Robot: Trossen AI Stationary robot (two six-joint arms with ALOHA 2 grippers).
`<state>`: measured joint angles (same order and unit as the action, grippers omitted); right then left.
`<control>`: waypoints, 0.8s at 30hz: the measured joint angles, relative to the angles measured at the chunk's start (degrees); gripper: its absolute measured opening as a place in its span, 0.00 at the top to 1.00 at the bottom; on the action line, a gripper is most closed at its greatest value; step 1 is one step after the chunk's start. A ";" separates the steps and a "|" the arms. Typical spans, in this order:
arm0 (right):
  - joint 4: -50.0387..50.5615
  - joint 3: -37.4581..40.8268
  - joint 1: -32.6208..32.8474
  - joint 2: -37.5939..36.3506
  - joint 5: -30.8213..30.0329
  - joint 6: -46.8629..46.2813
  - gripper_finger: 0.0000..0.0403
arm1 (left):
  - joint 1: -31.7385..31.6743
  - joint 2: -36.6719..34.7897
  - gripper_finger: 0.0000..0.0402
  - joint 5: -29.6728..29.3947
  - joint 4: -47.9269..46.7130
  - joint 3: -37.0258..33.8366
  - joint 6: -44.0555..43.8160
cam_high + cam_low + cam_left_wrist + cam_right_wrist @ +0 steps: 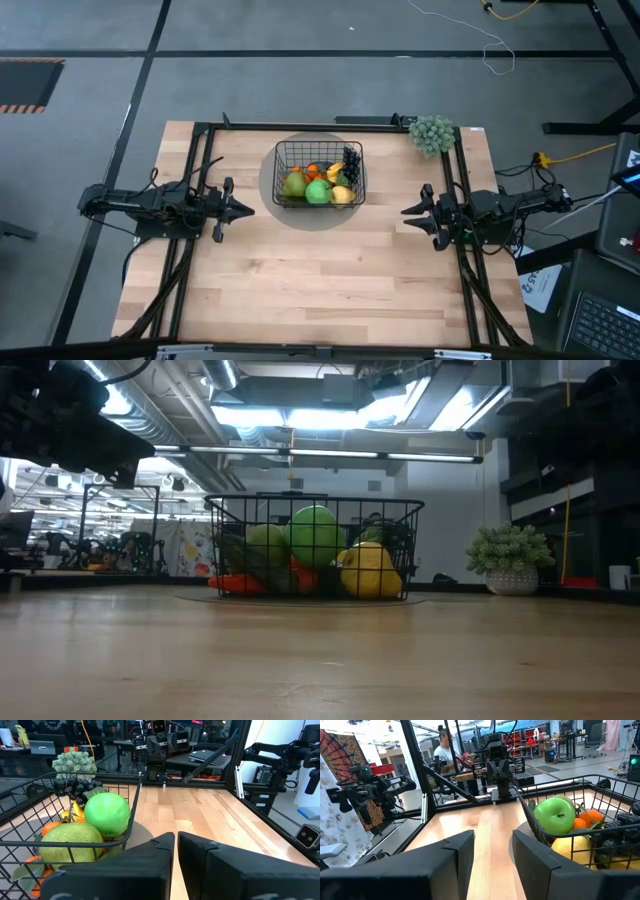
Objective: Build produce basket
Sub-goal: Return to Home Position
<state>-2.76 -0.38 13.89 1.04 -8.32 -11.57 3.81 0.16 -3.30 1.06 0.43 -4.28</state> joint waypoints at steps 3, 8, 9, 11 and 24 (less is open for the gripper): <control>0.00 0.00 0.00 0.00 0.00 0.02 0.68 | 0.00 0.00 0.96 0.01 0.00 0.00 -0.01; 0.00 0.00 0.00 0.00 0.00 0.02 0.67 | -0.02 0.00 0.96 -0.01 0.00 0.00 -0.01; 0.02 0.00 0.00 0.00 0.00 0.02 0.67 | -0.02 0.00 0.96 -0.01 0.00 0.00 0.00; 0.02 0.00 0.00 0.00 0.00 0.02 0.67 | -0.02 0.00 0.97 -0.01 0.00 0.02 -0.01; 0.02 -0.02 0.00 0.00 0.00 0.02 0.67 | -0.02 0.00 1.00 -0.01 0.00 0.00 -0.01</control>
<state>-2.74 -0.40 13.89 1.04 -8.32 -11.55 3.79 0.16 -3.31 1.06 0.43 -4.29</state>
